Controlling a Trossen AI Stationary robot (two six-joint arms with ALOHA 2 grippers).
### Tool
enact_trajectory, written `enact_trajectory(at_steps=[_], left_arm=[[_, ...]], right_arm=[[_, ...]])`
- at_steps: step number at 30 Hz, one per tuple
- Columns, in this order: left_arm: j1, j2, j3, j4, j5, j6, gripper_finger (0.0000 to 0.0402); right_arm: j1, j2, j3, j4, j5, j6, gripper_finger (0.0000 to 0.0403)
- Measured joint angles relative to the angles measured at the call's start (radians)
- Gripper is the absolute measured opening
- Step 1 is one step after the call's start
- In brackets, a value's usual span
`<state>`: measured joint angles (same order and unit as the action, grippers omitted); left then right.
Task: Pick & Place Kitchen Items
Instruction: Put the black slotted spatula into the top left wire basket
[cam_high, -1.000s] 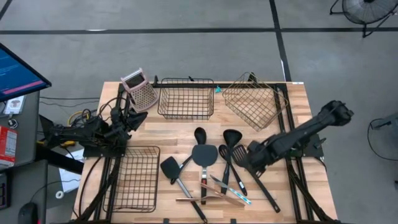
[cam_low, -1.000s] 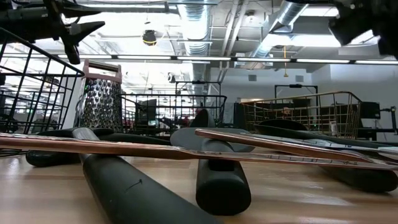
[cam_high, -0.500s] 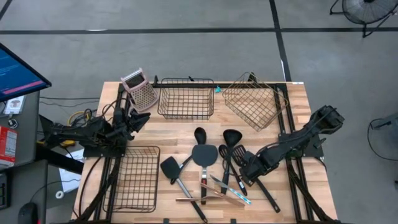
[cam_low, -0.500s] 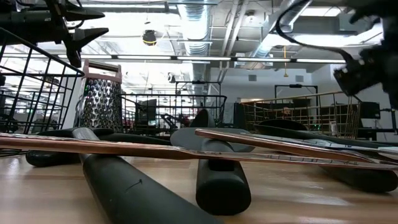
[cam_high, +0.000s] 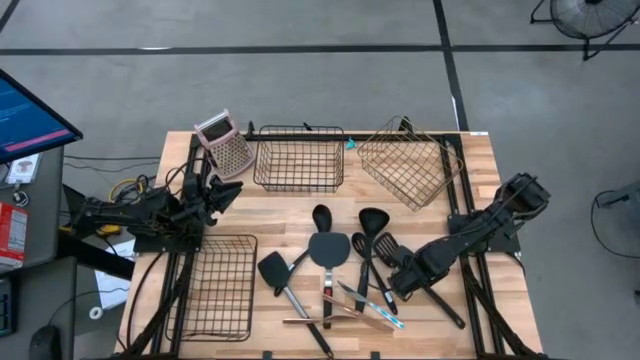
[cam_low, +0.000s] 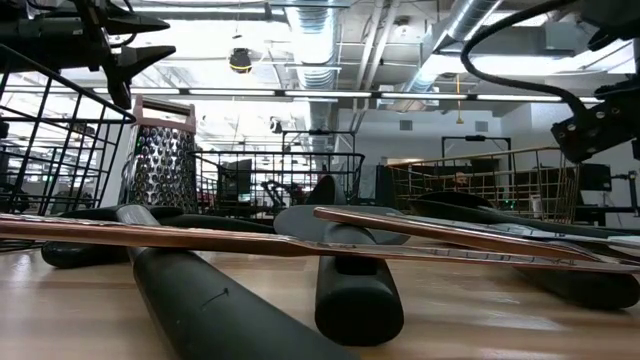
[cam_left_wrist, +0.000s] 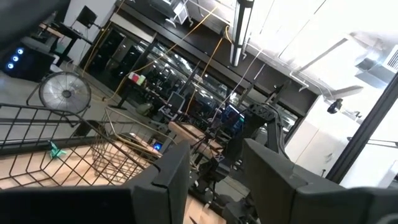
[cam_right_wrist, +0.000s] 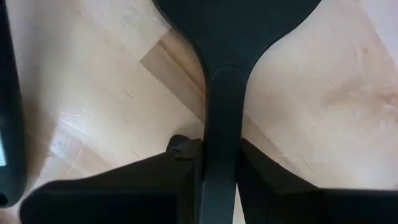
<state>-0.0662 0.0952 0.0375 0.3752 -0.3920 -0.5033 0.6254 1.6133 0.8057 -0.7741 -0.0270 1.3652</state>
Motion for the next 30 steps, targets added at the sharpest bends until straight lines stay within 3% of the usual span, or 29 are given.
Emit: enact_trajectory(at_steps=[7, 13, 23, 30], left_arm=[[0.000, 0.000, 0.000, 0.000, 0.000, 0.000, 0.0133], [0.000, -0.001, 0.000, 0.001, 0.000, 0.001, 0.0133], [0.000, -0.001, 0.000, 0.002, 0.000, 0.000, 0.0133], [0.000, -0.001, 0.000, 0.009, 0.000, -0.071, 0.0133]], right_arm=[[0.002, -0.094, 0.001, 0.006, 0.023, 0.032, 0.0061], [0.003, -0.248, 0.001, 0.029, 0.038, 0.032, 0.0061], [-0.014, -0.505, 0.003, 0.173, 0.283, -0.036, 0.0061], [-0.152, -0.563, 0.003, 0.355, 0.373, -0.254, 0.0061]])
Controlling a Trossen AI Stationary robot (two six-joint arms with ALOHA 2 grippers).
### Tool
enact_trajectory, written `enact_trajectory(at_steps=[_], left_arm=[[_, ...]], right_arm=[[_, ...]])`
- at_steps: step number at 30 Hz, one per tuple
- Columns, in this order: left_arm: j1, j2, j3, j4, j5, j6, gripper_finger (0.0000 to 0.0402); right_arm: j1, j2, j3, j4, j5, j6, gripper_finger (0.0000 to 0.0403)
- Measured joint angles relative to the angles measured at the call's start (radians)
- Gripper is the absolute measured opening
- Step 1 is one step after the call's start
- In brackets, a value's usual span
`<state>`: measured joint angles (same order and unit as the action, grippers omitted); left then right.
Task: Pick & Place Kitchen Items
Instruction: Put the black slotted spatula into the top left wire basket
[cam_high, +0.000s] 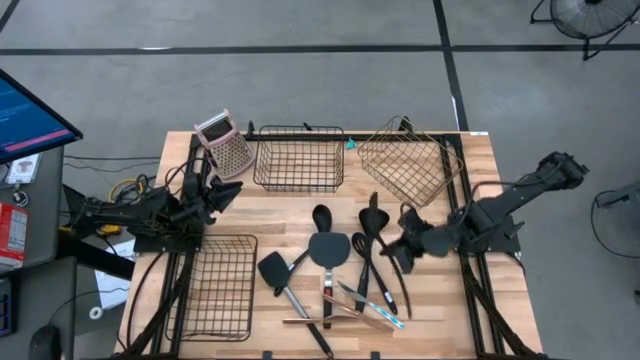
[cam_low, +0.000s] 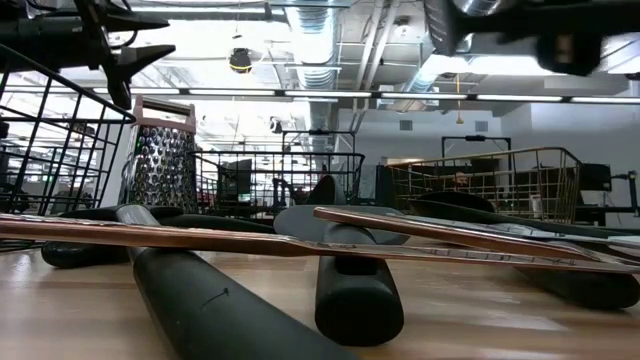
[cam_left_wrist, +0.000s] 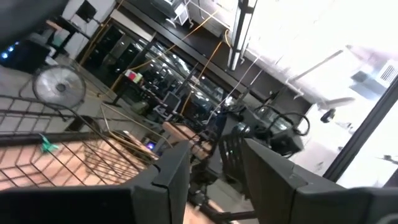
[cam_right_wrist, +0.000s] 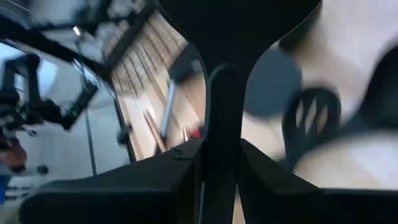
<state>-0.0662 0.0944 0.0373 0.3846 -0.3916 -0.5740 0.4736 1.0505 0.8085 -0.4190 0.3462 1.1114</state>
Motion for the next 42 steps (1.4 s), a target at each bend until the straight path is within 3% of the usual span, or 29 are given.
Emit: enact_trajectory(at_steps=[8, 17, 23, 29, 35, 42], left_arm=[[0.000, 0.083, 0.041, 0.006, 0.024, -0.064, 0.0133], [0.000, 0.471, 0.266, 0.008, 0.101, -0.055, 0.0148], [0.007, 0.769, 0.430, 0.022, 0.163, -0.054, 0.0186], [0.055, 0.989, 0.540, 0.075, 0.261, -0.053, 0.0224], [0.110, 1.127, 0.594, 0.200, 0.403, -0.055, 0.0238], [0.125, 1.197, 0.642, 0.283, 0.477, -0.051, 0.0237]], right_arm=[[-0.239, 0.019, 0.000, 0.276, -0.048, -0.306, 0.0061], [-0.404, 0.042, 0.002, 0.545, -0.150, -0.477, 0.0061], [-0.453, 0.102, 0.002, 0.688, -0.199, -0.507, 0.0061], [-0.478, 0.174, 0.044, 0.746, -0.281, -0.522, 0.0061], [-0.476, 0.247, 0.135, 0.746, -0.326, -0.576, 0.0061], [-0.479, 0.318, 0.219, 0.744, -0.350, -0.630, 0.0061]])
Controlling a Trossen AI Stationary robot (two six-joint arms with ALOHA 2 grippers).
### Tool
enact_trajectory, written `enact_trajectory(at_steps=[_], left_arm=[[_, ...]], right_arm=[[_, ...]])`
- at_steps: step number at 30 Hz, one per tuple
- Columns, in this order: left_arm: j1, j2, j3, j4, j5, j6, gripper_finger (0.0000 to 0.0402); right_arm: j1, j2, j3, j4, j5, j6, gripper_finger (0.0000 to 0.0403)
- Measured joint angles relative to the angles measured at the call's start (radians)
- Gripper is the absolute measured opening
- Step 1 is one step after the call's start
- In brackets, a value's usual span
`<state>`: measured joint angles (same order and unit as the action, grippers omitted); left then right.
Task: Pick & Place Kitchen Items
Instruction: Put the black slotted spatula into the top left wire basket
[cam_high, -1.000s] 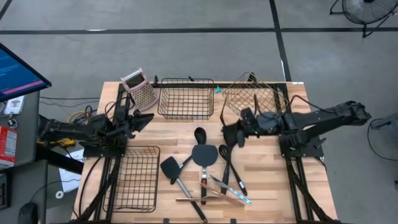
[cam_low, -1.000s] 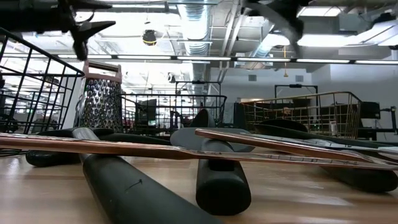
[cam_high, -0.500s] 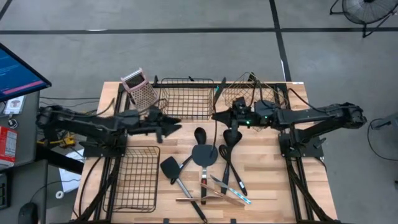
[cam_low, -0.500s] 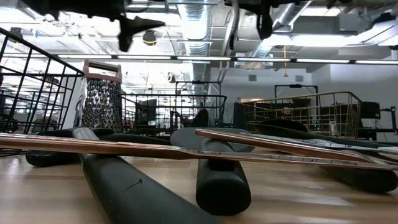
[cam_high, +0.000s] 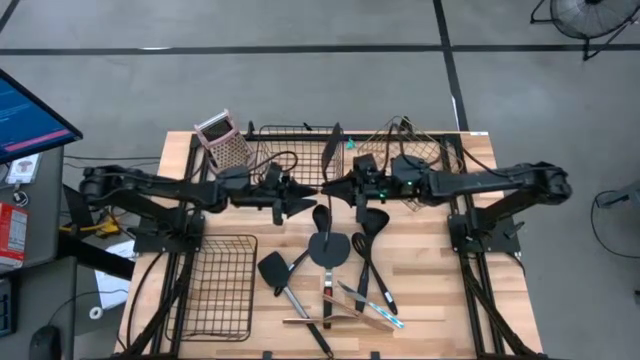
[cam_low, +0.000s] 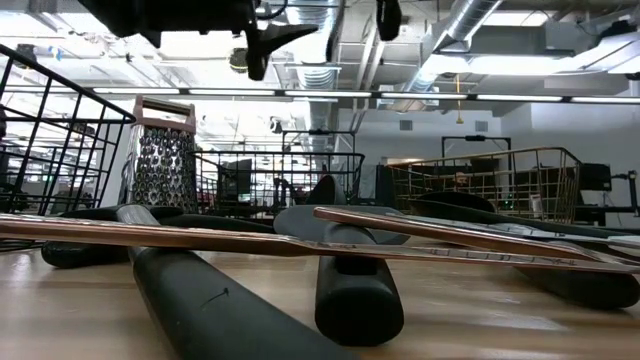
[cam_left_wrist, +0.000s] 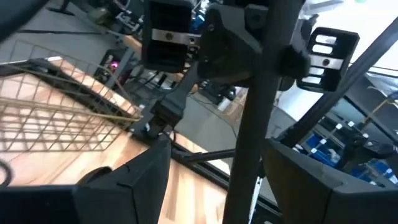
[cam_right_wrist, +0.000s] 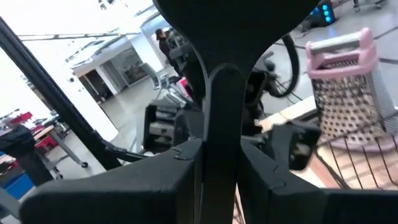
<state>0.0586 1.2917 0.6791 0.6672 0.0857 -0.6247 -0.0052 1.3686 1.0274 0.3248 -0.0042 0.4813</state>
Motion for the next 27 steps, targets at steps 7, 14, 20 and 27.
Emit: enact_trajectory(at_steps=[7, 14, 20, 27], left_arm=[[-0.001, 0.000, 0.013, 0.004, 0.006, 0.020, 0.0235], [-0.001, 0.000, 0.013, 0.012, 0.008, 0.021, 0.0230], [-0.001, 0.000, 0.013, 0.017, 0.008, 0.024, 0.0228], [-0.001, 0.000, 0.013, 0.024, 0.005, 0.071, 0.0190]], right_arm=[[-0.015, 0.056, 0.053, 0.000, -0.001, -0.021, 0.0066], [-0.033, 0.119, 0.119, 0.005, -0.054, -0.022, 0.0071], [-0.037, 0.144, 0.152, 0.008, -0.056, -0.048, 0.0071], [-0.037, 0.143, 0.153, 0.017, -0.056, -0.073, 0.0071]])
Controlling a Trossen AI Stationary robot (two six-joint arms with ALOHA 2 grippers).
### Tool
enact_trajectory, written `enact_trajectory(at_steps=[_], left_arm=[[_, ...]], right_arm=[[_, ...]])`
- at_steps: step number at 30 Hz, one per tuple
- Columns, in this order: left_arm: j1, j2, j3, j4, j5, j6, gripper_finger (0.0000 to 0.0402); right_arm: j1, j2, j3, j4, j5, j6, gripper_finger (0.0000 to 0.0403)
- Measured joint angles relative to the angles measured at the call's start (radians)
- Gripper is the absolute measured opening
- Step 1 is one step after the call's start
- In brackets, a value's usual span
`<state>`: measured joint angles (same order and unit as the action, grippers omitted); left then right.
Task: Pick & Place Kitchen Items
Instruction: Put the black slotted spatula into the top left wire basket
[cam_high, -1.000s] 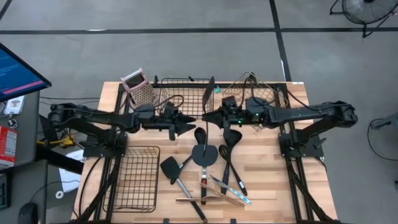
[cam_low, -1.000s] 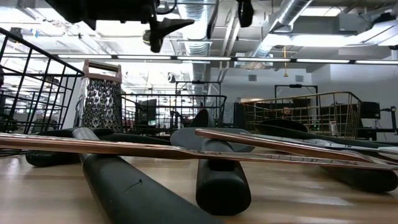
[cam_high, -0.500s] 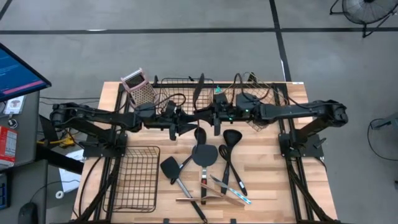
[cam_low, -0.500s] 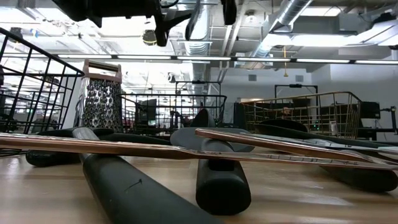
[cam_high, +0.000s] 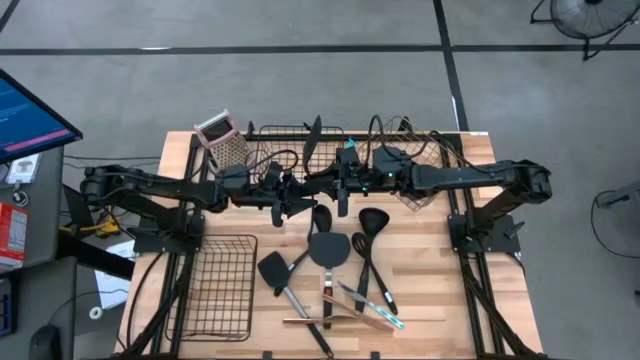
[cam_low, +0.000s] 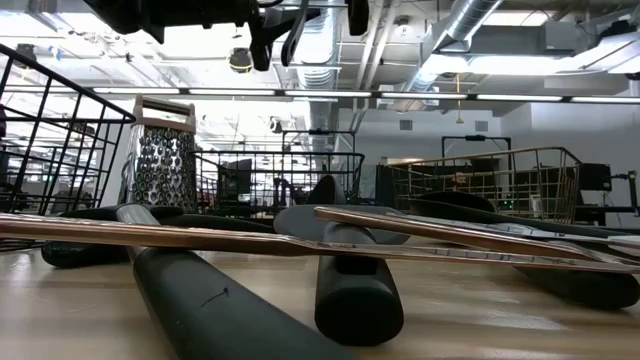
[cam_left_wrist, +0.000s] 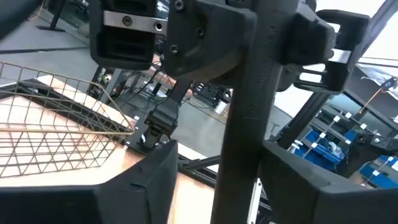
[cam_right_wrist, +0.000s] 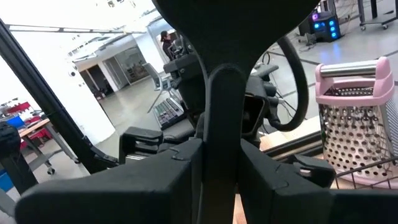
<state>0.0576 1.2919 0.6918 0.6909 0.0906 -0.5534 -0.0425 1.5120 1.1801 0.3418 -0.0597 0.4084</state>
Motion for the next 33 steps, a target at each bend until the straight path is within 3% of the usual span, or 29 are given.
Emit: enact_trajectory(at_steps=[10, 23, 33], left_arm=[[0.000, 0.000, 0.000, 0.010, 0.000, 0.062, 0.0046], [0.000, 0.000, 0.000, 0.012, -0.002, 0.078, 0.0045], [0.000, 0.000, -0.003, 0.005, -0.009, 0.078, 0.0045]], right_arm=[[-0.012, 0.000, 0.000, -0.002, 0.001, 0.001, 0.0072], [-0.027, 0.000, 0.000, -0.002, 0.004, 0.002, 0.0077], [-0.049, -0.052, 0.000, 0.006, 0.004, 0.011, 0.0159]])
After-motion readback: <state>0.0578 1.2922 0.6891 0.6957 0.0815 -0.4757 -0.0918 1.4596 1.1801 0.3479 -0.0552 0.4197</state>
